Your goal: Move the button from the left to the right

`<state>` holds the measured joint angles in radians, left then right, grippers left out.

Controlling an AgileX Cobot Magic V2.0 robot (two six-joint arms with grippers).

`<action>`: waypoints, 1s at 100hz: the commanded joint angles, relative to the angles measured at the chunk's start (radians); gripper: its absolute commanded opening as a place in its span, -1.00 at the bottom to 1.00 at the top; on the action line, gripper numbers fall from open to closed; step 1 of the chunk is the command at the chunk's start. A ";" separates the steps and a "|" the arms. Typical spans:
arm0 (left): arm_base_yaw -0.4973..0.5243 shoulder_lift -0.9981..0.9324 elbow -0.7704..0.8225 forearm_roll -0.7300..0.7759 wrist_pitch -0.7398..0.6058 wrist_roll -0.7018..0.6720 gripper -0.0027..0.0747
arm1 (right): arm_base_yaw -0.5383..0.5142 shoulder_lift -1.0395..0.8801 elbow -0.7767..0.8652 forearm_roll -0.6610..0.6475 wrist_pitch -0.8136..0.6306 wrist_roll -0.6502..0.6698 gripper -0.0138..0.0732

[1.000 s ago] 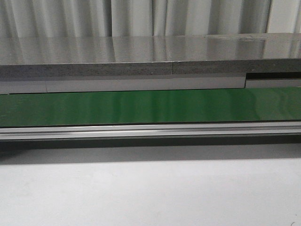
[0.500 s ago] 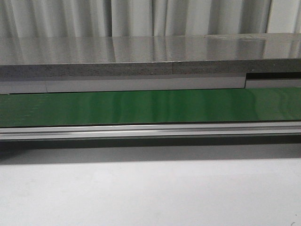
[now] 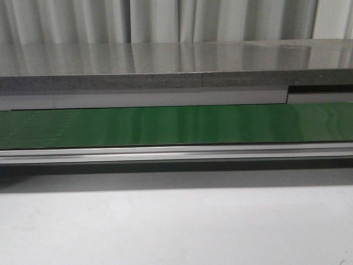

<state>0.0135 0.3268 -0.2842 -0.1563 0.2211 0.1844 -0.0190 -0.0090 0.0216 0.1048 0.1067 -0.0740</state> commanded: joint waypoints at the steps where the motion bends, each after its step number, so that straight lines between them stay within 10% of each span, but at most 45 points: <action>1: -0.007 0.007 -0.028 -0.011 -0.079 -0.006 -0.99 | 0.001 -0.020 -0.011 -0.011 -0.107 0.006 -0.84; 100: -0.007 0.007 -0.028 -0.011 -0.079 -0.006 -0.99 | 0.001 -0.020 -0.011 -0.016 -0.118 0.006 -0.84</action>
<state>0.0135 0.3268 -0.2842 -0.1563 0.2211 0.1844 -0.0190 -0.0090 0.0283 0.1015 0.0753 -0.0688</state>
